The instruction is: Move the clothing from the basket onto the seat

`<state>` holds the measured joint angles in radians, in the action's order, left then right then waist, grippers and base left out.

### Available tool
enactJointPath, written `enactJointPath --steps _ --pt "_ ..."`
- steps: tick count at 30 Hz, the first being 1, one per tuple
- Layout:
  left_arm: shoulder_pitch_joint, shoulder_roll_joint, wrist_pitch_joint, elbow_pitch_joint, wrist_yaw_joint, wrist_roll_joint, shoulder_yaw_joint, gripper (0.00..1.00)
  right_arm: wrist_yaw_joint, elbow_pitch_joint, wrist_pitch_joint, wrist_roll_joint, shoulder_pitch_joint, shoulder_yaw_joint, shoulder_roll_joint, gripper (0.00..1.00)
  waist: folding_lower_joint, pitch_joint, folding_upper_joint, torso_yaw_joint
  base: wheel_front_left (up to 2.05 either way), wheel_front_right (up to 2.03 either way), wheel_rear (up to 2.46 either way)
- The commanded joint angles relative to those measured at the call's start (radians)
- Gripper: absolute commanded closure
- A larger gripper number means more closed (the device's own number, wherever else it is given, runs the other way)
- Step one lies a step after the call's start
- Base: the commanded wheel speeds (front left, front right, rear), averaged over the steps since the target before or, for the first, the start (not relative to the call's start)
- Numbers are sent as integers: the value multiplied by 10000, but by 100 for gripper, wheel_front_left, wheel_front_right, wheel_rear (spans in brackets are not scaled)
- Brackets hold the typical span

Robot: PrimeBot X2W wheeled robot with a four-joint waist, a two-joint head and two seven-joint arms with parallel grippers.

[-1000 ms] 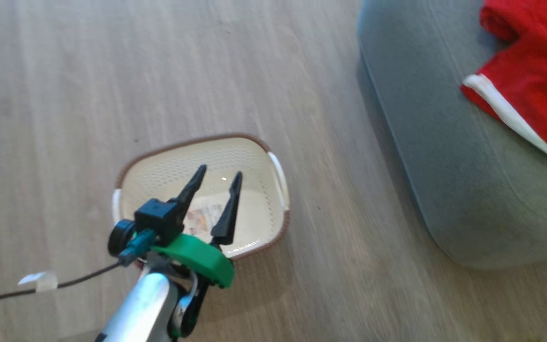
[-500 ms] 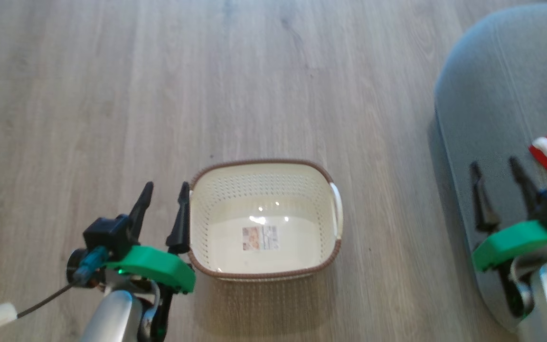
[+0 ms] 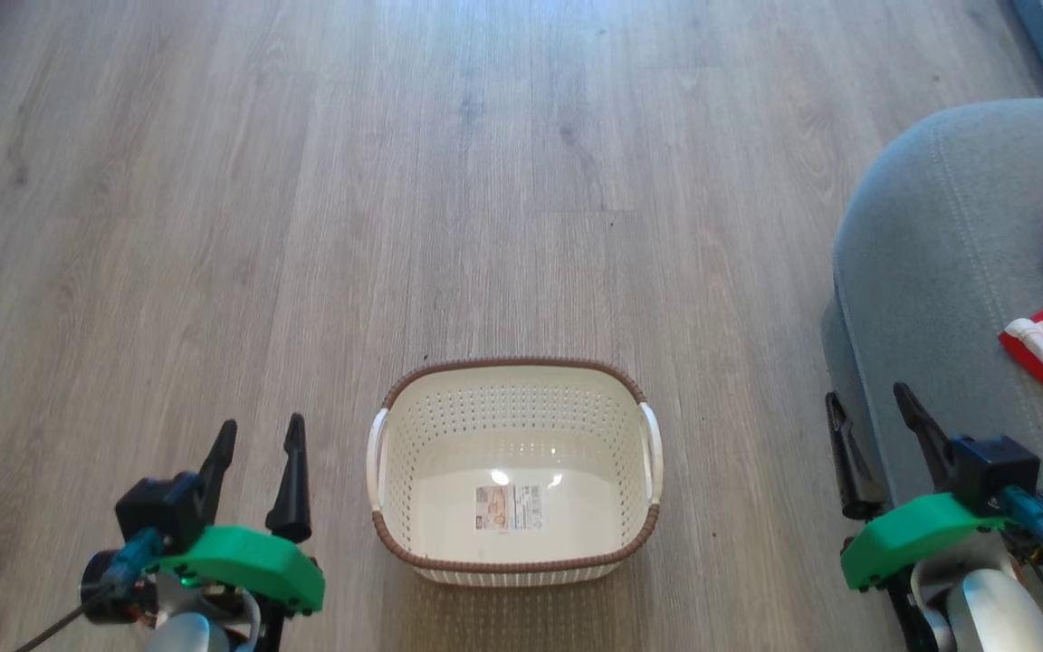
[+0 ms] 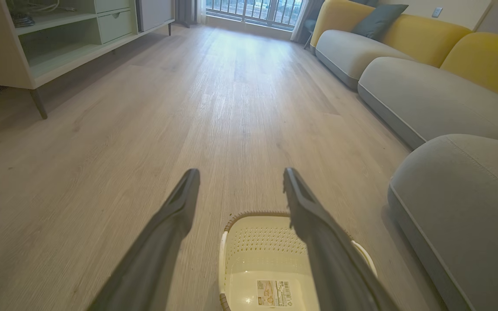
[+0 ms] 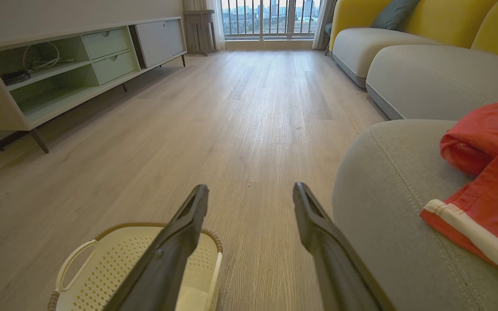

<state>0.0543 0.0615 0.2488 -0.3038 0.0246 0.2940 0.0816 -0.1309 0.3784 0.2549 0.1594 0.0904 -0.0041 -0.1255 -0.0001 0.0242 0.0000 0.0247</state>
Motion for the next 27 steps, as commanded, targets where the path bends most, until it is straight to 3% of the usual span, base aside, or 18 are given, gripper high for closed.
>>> enactJointPath --steps 1,4,5,9,27 --pt "254 -10 129 299 57 -128 -442 0 2 -264 67 -58 119 233 -32 0 1 -50 0 -43 0 0 0" --pt "224 -44 129 283 245 -143 -522 0 2 -245 67 -72 85 292 -20 0 1 -109 0 -90 0 0 0" --pt "-1 -52 0 -8 257 -124 -192 100 0 17 0 0 -34 75 4 100 1 -113 0 -90 0 0 0" --pt "-152 -64 -57 -479 254 -51 -179 100 -2 511 -35 79 -157 88 33 100 1 -126 0 -95 0 0 0" --pt "-52 -71 -603 -314 377 1967 -449 100 -1 219 -593 2285 -116 -91 143 100 1 -139 0 -118 0 0 0"
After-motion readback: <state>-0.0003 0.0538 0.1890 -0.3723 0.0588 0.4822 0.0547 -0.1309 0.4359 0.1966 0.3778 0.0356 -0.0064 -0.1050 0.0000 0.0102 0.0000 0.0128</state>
